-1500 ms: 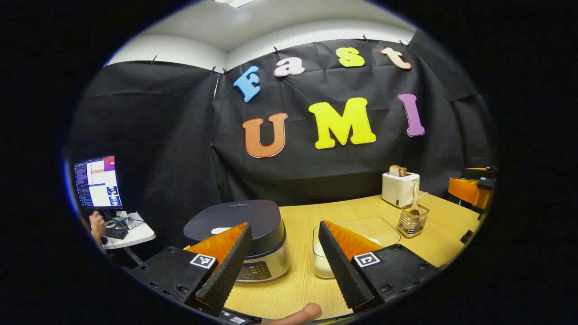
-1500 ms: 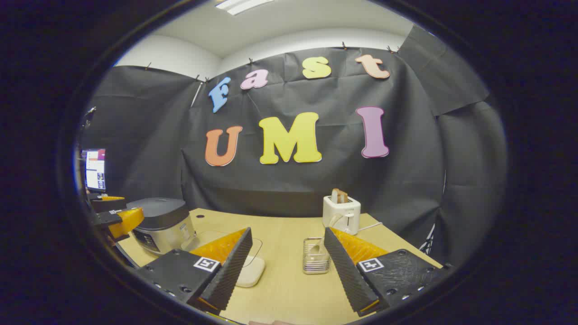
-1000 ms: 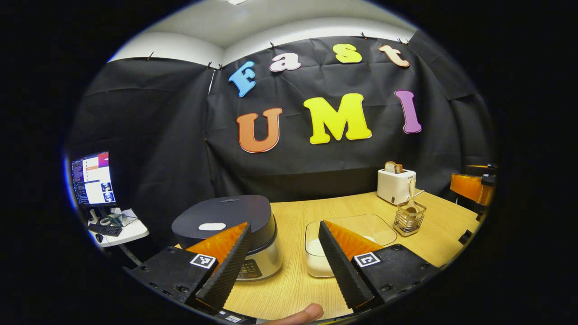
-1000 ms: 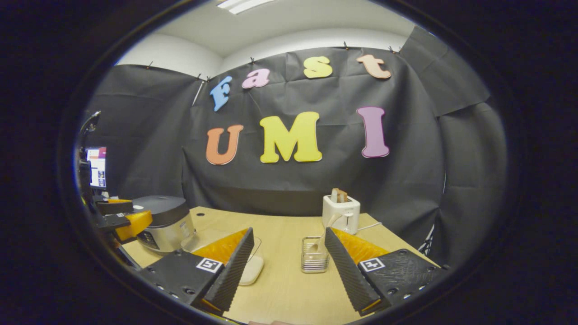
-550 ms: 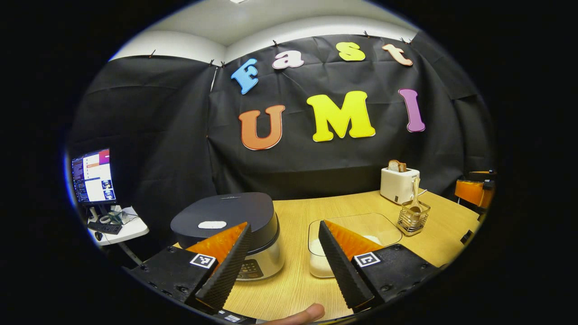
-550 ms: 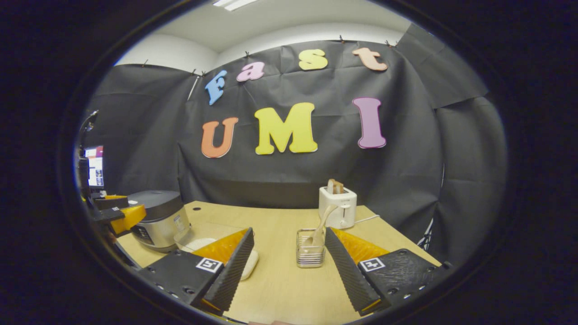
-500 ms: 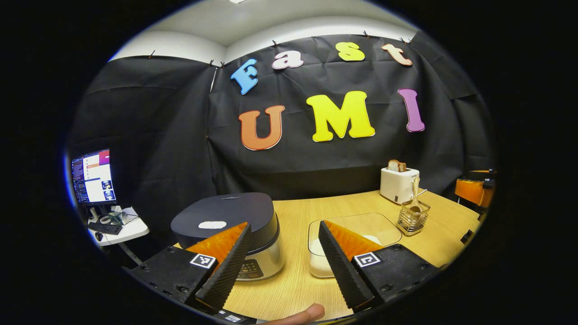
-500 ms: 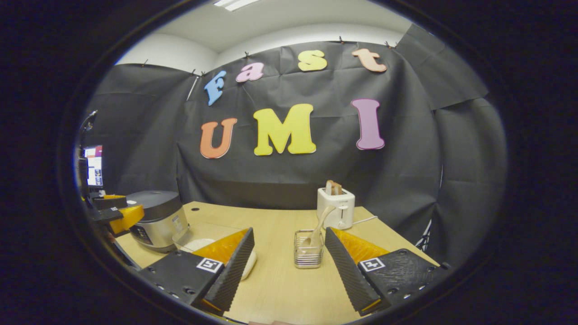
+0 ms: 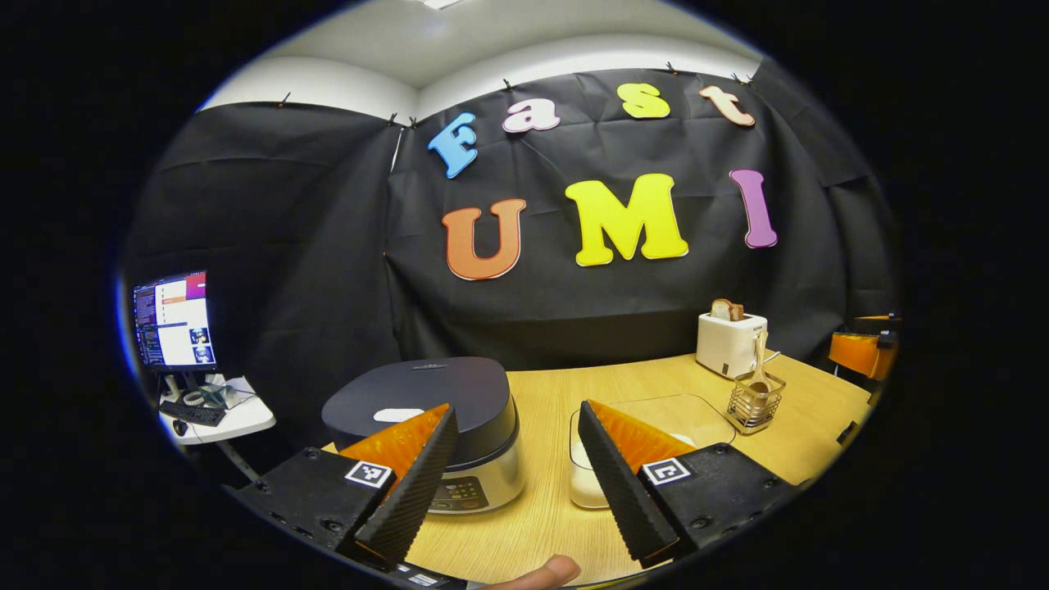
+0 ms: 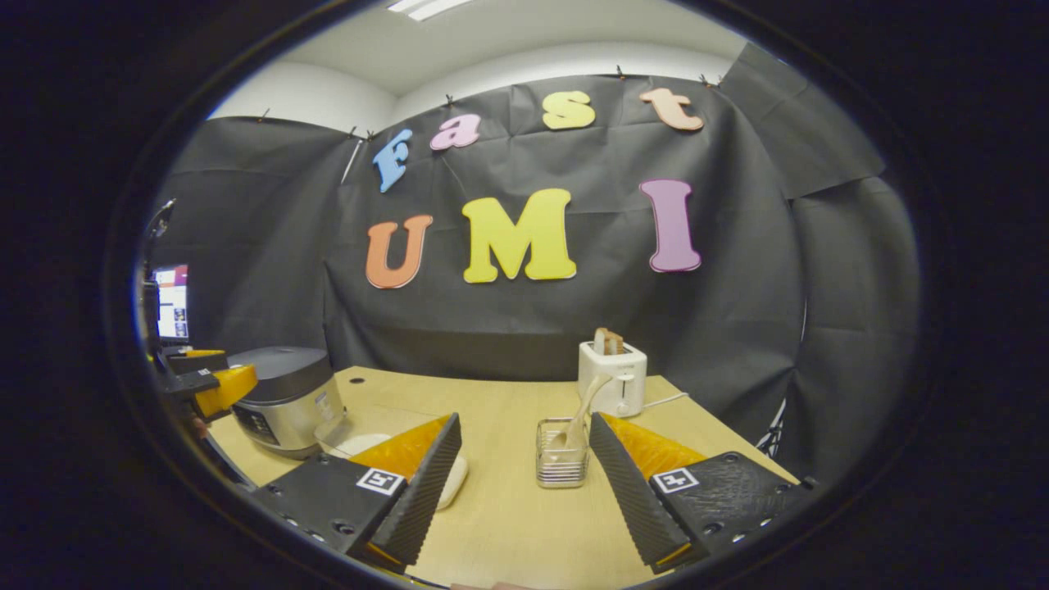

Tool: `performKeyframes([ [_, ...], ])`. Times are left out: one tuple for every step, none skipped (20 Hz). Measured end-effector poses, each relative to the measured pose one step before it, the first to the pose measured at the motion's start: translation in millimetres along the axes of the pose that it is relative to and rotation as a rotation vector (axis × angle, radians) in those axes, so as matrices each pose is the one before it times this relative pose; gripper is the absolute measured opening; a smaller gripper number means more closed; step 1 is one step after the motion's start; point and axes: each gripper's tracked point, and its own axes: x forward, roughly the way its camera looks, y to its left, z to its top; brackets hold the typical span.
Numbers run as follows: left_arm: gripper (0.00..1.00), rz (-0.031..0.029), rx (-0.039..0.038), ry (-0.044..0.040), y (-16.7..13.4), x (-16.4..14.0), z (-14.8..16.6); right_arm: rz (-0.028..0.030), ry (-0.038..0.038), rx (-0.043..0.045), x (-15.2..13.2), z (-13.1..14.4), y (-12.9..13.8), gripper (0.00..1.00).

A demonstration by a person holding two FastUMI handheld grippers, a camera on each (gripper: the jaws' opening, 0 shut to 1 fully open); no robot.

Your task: Close the left gripper, press the button to open the rice cooker; take a wooden spoon from the chopstick holder with the right hand, scoop a spoonful of rice and pour it into the rice cooker, then put the wooden spoon back into the chopstick holder.

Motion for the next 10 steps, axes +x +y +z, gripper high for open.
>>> performKeyframes([
  [0.95,0.00801,-0.00347,0.00393,5.31,1.16,-0.94,-0.00580,0.00326,0.00221,1.19,-1.87,-1.51,0.94],
  [0.94,0.00456,-0.00463,0.00605,4.37,1.42,-1.40,-0.00155,0.00254,0.00010,0.84,-0.24,-0.76,0.94],
  [0.92,-0.00280,-0.00359,0.01117,2.23,1.83,-2.70,-0.00253,0.00377,0.00020,0.20,-0.49,-0.81,0.94],
  [0.90,0.00533,-0.00179,0.00867,4.71,2.52,-1.30,-0.00130,0.00005,0.00235,-0.20,0.00,-0.98,0.94],
  [0.79,0.01608,-0.00287,0.01219,7.90,1.45,-1.17,0.00093,-0.00088,-0.00067,-0.33,0.93,-0.21,0.94],
  [0.81,0.02252,-0.00267,0.00049,9.05,1.30,-0.07,-0.00282,-0.00193,-0.00024,-0.98,0.49,-0.62,0.92],
  [0.71,0.02025,-0.00546,0.00764,9.10,1.09,-0.63,-0.00003,-0.00404,-0.00043,-0.41,1.42,-0.15,0.92],
  [0.60,0.00665,-0.00311,0.01330,3.96,0.79,-2.76,0.00155,-0.00338,-0.00224,-0.70,1.45,0.65,0.92],
  [0.57,-0.00267,-0.00425,0.01053,0.72,2.40,-2.03,0.00102,-0.00198,-0.00503,0.31,0.42,-0.62,0.92],
  [0.52,-0.00138,-0.00444,0.01076,1.60,1.84,-0.48,-0.00302,-0.00120,-0.00136,-0.20,-0.73,-1.22,0.92],
])
